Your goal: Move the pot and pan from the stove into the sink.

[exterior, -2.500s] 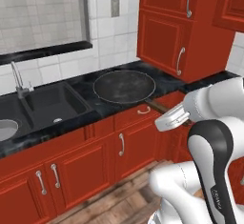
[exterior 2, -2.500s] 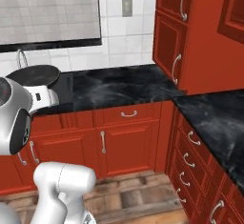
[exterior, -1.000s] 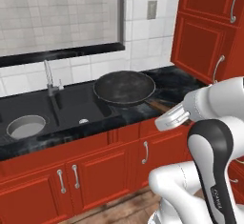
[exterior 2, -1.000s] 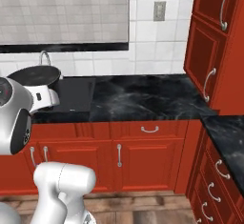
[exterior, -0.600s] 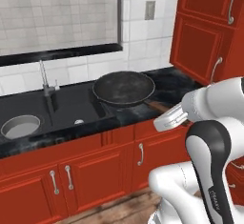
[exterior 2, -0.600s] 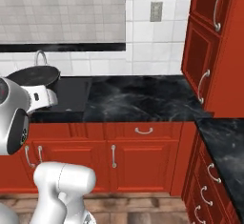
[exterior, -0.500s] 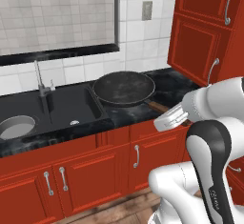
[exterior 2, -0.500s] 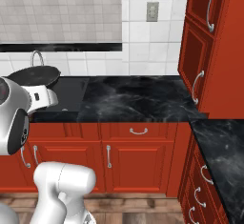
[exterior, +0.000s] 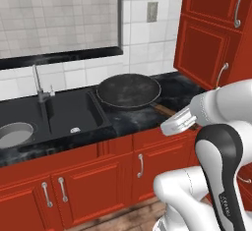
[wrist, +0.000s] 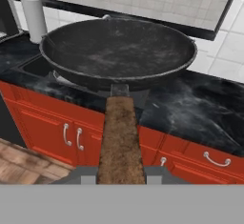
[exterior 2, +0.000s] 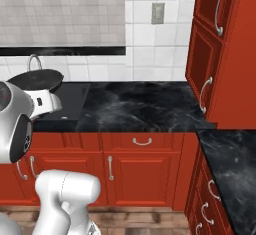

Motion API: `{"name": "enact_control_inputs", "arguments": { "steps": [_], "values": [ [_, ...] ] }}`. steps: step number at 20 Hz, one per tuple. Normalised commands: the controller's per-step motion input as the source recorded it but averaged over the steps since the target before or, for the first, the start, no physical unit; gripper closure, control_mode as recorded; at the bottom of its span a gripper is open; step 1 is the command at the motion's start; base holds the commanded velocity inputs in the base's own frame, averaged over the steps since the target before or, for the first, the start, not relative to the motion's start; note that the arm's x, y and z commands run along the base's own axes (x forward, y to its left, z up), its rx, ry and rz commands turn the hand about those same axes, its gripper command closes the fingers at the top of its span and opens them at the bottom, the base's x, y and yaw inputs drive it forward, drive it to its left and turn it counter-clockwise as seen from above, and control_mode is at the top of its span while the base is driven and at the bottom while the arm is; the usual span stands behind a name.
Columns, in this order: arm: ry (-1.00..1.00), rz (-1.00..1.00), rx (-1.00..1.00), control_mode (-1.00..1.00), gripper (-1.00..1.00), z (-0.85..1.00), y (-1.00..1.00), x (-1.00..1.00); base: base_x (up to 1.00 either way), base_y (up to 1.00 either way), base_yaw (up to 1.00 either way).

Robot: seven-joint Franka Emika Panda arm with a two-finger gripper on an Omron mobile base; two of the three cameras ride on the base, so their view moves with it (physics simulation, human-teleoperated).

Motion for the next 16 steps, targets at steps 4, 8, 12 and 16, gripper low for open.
{"name": "enact_control_inputs", "arguments": {
  "steps": [4, 8, 12, 16],
  "values": [
    [0.00, 0.00, 0.00, 1.00, 1.00, 0.00, 0.00, 0.00, 0.73, 0.00, 0.00],
    [0.00, 0.00, 0.00, 1.00, 1.00, 0.00, 0.00, 0.00, 0.67, 0.00, 0.00],
    [0.00, 0.00, 0.00, 1.00, 1.00, 0.00, 0.00, 0.00, 0.20, 0.00, 0.00],
    [0.00, 0.00, 0.00, -1.00, 1.00, 0.00, 0.00, 0.00, 0.00, 0.00, 0.00]
  ]
}}
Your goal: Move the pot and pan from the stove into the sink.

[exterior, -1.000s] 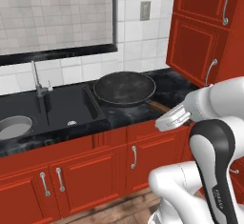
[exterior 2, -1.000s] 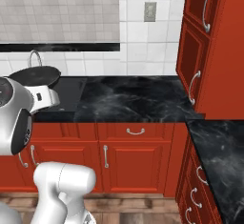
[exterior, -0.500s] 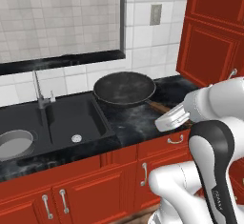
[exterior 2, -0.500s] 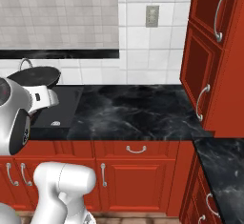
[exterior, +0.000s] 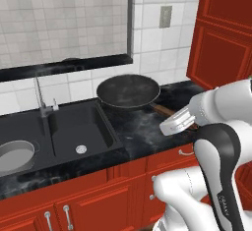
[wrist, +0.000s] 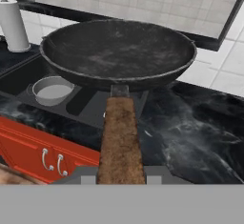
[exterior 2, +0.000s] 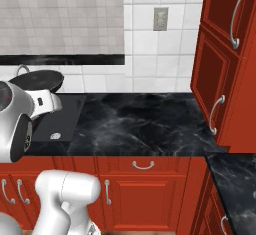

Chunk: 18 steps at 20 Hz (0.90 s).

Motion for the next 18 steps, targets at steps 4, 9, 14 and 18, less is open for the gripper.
{"name": "enact_control_inputs", "arguments": {
  "steps": [4, 9, 14, 18],
  "values": [
    [0.08, 0.00, 0.00, -1.00, 1.00, -0.01, 0.03, 0.25, 0.00, 0.00, 0.00],
    [0.19, 0.00, -0.01, -1.00, 1.00, -0.01, 0.05, 0.37, 0.00, 0.00, 0.00],
    [0.18, 0.00, -0.03, -1.00, 1.00, -0.05, 0.05, 0.34, 0.00, 0.00, 0.00],
    [0.19, 0.00, -0.09, -1.00, 1.00, -0.20, 0.20, 0.40, 0.00, 0.00, 0.00]
  ]
}}
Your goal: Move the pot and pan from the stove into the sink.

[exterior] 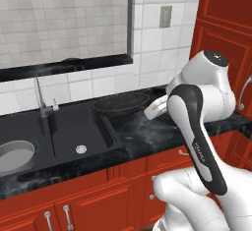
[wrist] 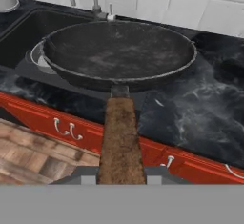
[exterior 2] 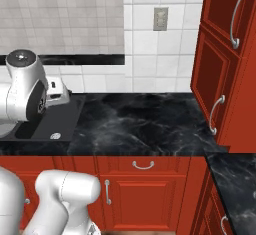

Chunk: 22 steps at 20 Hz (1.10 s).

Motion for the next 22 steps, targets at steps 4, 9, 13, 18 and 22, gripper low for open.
{"name": "enact_control_inputs", "arguments": {
  "steps": [4, 9, 13, 18, 22],
  "values": [
    [0.13, 0.00, -0.10, -1.00, 1.00, -0.28, 0.32, 0.39, 0.00, 0.00, 0.00],
    [0.04, 0.00, -0.08, -1.00, 1.00, -0.35, 0.34, 0.38, 0.00, 0.00, 0.00],
    [0.00, 0.00, 0.00, -1.00, 1.00, -0.15, 0.08, 0.11, 0.00, 0.00, 0.00],
    [0.00, 0.00, 0.00, -1.00, 1.00, -0.08, 0.05, 0.12, 0.00, 0.00, 0.00],
    [0.00, 0.00, 0.00, -1.00, 1.00, -0.26, 0.15, 0.36, 0.00, 0.00, 0.00]
  ]
}}
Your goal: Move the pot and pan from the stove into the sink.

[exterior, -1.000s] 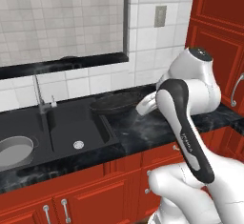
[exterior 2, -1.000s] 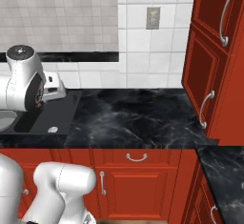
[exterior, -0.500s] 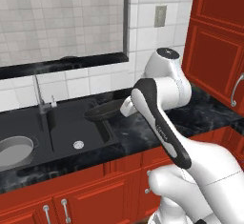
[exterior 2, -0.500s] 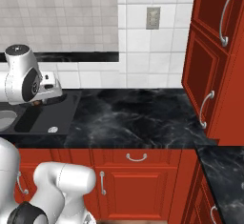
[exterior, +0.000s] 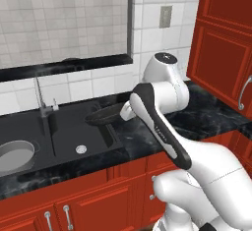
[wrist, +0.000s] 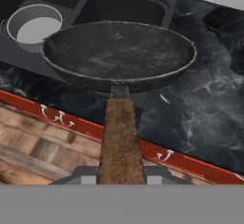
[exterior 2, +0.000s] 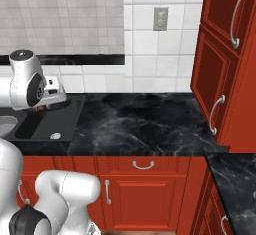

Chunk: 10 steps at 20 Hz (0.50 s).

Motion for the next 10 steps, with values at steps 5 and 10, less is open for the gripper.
{"name": "enact_control_inputs", "arguments": {
  "steps": [5, 10],
  "values": [
    [0.00, 0.00, 0.00, -1.00, 1.00, -0.33, 0.14, 0.34, 0.00, 0.00, 0.00],
    [0.00, 0.00, 0.00, -1.00, 1.00, -0.32, 0.19, 0.26, 0.00, 0.00, 0.00]
  ]
}}
